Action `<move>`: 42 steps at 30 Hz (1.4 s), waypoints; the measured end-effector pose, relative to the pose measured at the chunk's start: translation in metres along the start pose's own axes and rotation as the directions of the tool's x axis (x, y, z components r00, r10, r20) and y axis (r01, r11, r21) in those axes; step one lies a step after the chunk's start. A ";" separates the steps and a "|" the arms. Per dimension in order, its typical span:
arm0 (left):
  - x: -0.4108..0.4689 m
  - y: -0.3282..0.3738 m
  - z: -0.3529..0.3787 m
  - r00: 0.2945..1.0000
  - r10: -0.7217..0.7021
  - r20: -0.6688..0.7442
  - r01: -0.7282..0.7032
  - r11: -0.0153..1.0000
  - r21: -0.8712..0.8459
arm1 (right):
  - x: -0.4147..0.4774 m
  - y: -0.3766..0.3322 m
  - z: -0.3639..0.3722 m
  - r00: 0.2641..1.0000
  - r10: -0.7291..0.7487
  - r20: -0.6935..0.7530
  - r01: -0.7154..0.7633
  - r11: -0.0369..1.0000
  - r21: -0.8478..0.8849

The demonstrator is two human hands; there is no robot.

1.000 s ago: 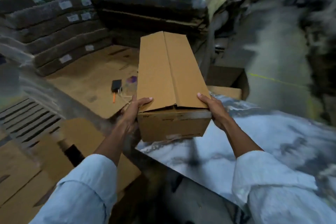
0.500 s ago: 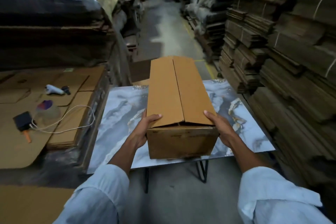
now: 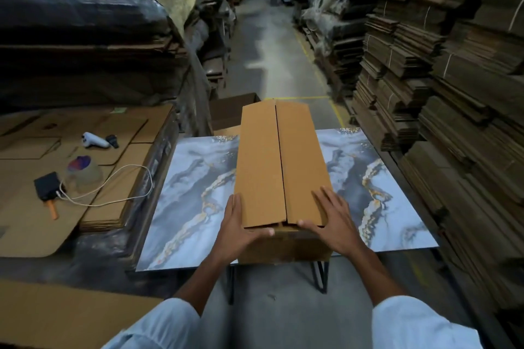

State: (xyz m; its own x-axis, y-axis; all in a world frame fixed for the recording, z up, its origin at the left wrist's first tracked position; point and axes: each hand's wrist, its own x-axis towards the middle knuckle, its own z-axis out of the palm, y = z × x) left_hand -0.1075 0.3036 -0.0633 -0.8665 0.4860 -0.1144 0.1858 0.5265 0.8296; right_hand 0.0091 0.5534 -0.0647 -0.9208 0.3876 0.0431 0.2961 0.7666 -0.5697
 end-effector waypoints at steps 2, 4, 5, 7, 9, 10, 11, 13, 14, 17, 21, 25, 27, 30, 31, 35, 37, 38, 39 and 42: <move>0.003 -0.004 0.003 0.998 0.009 -0.062 -0.005 0.998 0.069 | 0.003 0.004 -0.002 0.996 -0.022 0.091 0.025 0.999 -0.035; 0.006 -0.005 0.007 0.986 0.055 -0.157 -0.032 0.989 0.143 | 0.008 0.005 -0.005 0.991 0.017 0.133 -0.017 1.000 -0.002; 0.006 -0.001 0.009 0.977 0.085 -0.196 -0.051 0.984 0.172 | 0.008 0.006 -0.006 0.991 0.020 0.130 -0.023 1.000 0.020; 0.002 0.007 0.011 0.947 0.095 -0.307 -0.044 0.985 0.167 | 0.005 0.011 -0.006 0.998 0.017 0.059 -0.023 0.994 0.104; -0.001 0.018 0.007 0.897 -0.067 -0.437 0.062 0.998 -0.027 | 0.000 0.010 -0.008 0.980 0.175 -0.095 -0.134 0.933 0.333; 0.000 0.021 0.005 0.856 -0.189 -0.482 0.120 0.978 -0.170 | -0.003 0.006 -0.010 0.922 0.342 -0.183 -0.217 0.845 0.489; 0.002 0.020 0.002 0.820 -0.298 -0.488 0.156 0.938 -0.310 | -0.003 0.005 -0.013 0.821 0.520 -0.238 -0.275 0.723 0.634; 0.005 0.012 -0.002 0.802 -0.439 -0.405 0.140 0.797 -0.587 | 0.001 0.009 -0.020 0.596 0.778 -0.200 -0.289 0.441 0.850; 0.005 0.007 -0.003 0.810 -0.473 -0.345 0.124 0.714 -0.689 | 0.002 0.014 -0.022 0.537 0.833 -0.136 -0.266 0.320 0.909; 0.003 -0.006 0.000 0.823 -0.515 -0.239 0.116 0.564 -0.818 | 0.003 0.024 -0.019 0.531 0.846 0.046 -0.155 0.043 0.987; 0.001 -0.004 0.004 0.817 -0.531 -0.225 0.107 0.522 -0.846 | 0.002 0.030 -0.020 0.521 0.845 0.125 -0.189 -0.028 0.981; -0.001 -0.003 0.002 0.808 -0.543 -0.229 0.090 0.497 -0.863 | 0.002 0.031 -0.040 0.448 0.888 0.103 -0.139 -0.044 0.989; -0.003 -0.004 0.001 0.816 -0.530 -0.232 0.082 0.503 -0.861 | 0.003 0.031 -0.049 0.311 0.932 -0.187 -0.192 0.254 0.948; -0.005 -0.008 0.004 0.829 -0.507 -0.236 0.079 0.524 -0.848 | 0.004 0.028 -0.061 0.265 0.712 -0.651 -0.241 0.702 0.670; -0.006 -0.009 0.005 0.832 -0.500 -0.239 0.078 0.533 -0.842 | 0.005 0.023 -0.065 0.338 0.574 -0.746 -0.266 0.818 0.509; -0.011 -0.010 0.015 0.859 -0.457 -0.232 0.071 0.554 -0.829 | 0.023 -0.012 -0.070 0.635 0.049 -0.771 -0.257 0.955 -0.150; -0.012 -0.008 0.021 0.862 -0.461 -0.210 0.087 0.544 -0.834 | 0.038 -0.020 -0.070 0.724 0.040 -0.688 -0.305 0.914 -0.267; -0.012 -0.008 0.023 0.860 -0.468 -0.203 0.097 0.541 -0.835 | 0.045 -0.018 -0.071 0.763 0.100 -0.639 -0.364 0.883 -0.296; -0.012 -0.009 0.025 0.855 -0.477 -0.205 0.101 0.540 -0.835 | 0.049 -0.014 -0.073 0.797 0.182 -0.577 -0.426 0.845 -0.323; -0.013 -0.010 0.026 0.849 -0.484 -0.215 0.097 0.540 -0.836 | 0.054 -0.011 -0.078 0.862 0.372 -0.344 -0.502 0.720 -0.480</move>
State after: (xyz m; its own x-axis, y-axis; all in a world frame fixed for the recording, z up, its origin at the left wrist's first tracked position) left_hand -0.0854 0.3102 -0.0843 -0.9245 0.0081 -0.3810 -0.3707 -0.2516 0.8940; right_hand -0.0236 0.6062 0.0079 -0.5961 0.7957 0.1076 0.7973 0.6024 -0.0379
